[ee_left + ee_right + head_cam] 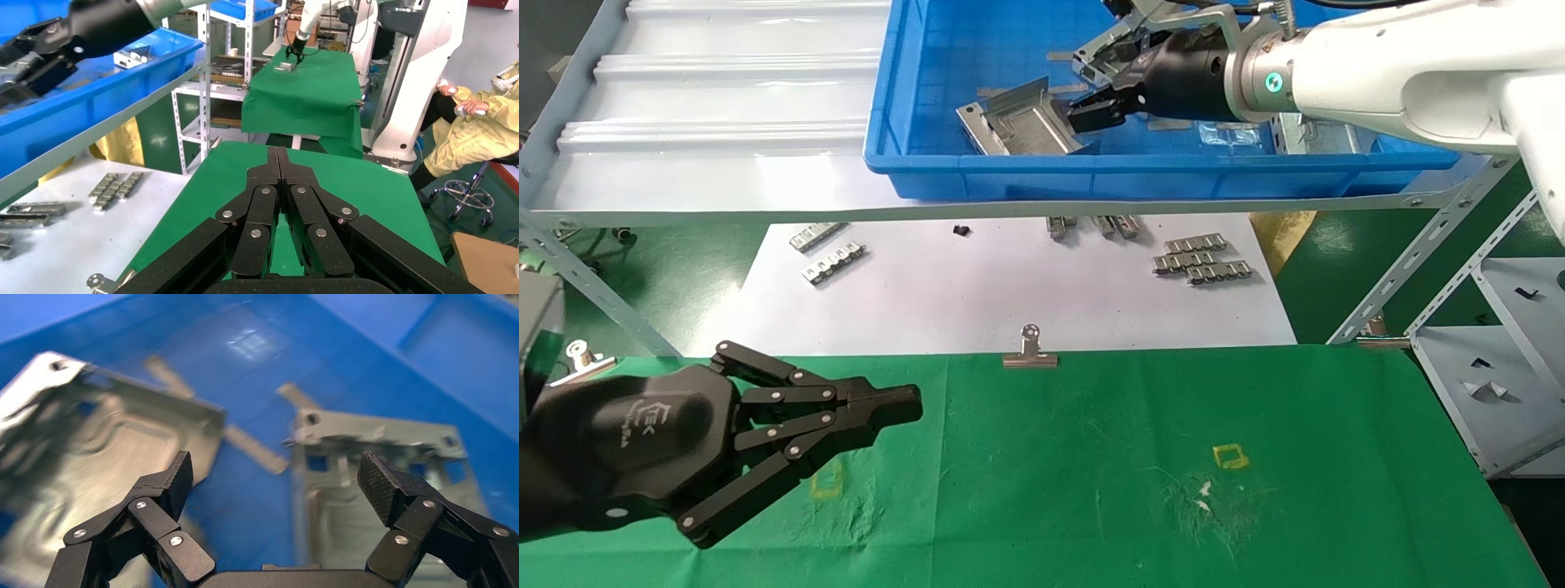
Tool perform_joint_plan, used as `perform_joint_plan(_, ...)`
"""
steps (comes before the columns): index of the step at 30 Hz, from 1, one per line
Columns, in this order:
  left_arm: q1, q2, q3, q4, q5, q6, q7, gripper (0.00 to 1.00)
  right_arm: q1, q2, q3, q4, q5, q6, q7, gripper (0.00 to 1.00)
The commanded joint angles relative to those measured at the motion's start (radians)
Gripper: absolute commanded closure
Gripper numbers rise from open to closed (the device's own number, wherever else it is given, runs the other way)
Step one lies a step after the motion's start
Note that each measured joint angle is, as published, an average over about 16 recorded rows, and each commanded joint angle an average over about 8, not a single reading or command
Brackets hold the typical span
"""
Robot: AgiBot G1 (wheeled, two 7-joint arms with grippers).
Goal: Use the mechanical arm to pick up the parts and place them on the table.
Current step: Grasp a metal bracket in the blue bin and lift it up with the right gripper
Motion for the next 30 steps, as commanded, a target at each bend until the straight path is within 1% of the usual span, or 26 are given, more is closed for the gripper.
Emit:
perform_joint_plan(1,0.0,0.0,0.0,0.0,0.0,0.0,0.0,1.0,0.015,-0.034,-0.009,-0.05,-0.013,0.05,-0.009,1.0)
perform_joint_plan(8,0.0,0.0,0.0,0.0,0.0,0.0,0.0,1.0,-0.001,-0.04,-0.047,-0.023,0.022,0.103,0.045,1.0)
perform_joint_plan(18,0.0,0.0,0.0,0.0,0.0,0.0,0.0,1.0,-0.009,-0.04,-0.14,0.008,0.043,0.16,0.138,1.0)
perform_joint_plan(30,0.0,0.0,0.0,0.0,0.0,0.0,0.0,1.0,-0.002,-0.038,-0.249,0.033,0.058,0.196,0.208,1.0)
